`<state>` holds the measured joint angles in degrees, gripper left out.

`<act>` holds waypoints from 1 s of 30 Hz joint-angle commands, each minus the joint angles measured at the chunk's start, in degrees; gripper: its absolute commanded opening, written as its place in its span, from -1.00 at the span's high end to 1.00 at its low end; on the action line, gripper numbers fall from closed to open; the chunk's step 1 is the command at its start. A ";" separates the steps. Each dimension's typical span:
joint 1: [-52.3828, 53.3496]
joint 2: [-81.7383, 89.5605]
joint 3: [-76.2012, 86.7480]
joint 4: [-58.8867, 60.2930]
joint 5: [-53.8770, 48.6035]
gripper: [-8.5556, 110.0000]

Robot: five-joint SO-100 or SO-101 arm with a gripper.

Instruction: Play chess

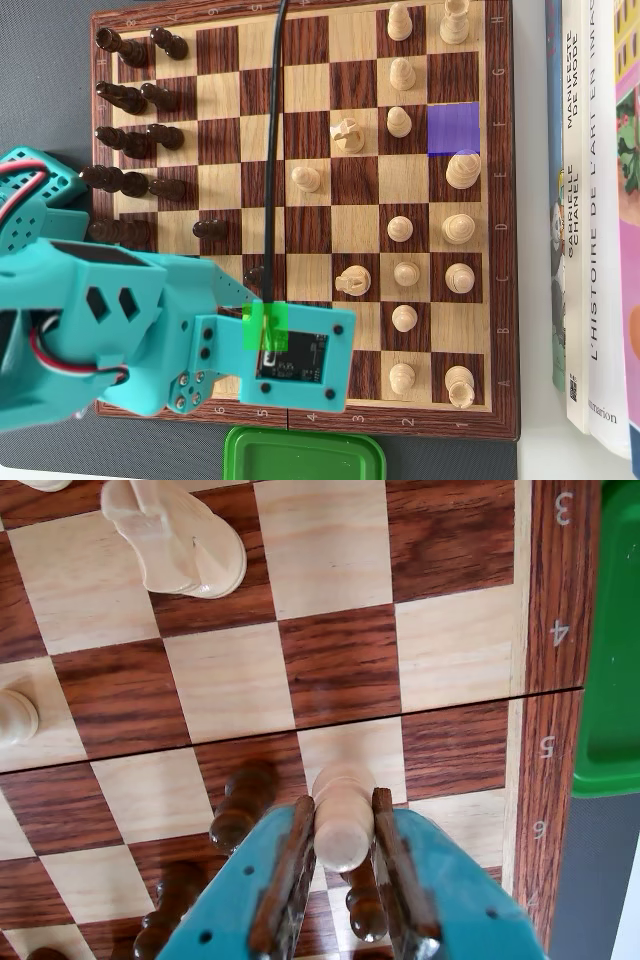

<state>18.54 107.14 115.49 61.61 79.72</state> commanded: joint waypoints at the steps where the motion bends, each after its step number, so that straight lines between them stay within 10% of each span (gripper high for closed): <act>1: -0.44 0.26 -2.81 -1.05 0.44 0.76; 30: -0.44 0.18 0.44 -1.23 0.35 0.68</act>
<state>18.37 107.05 116.28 61.08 79.72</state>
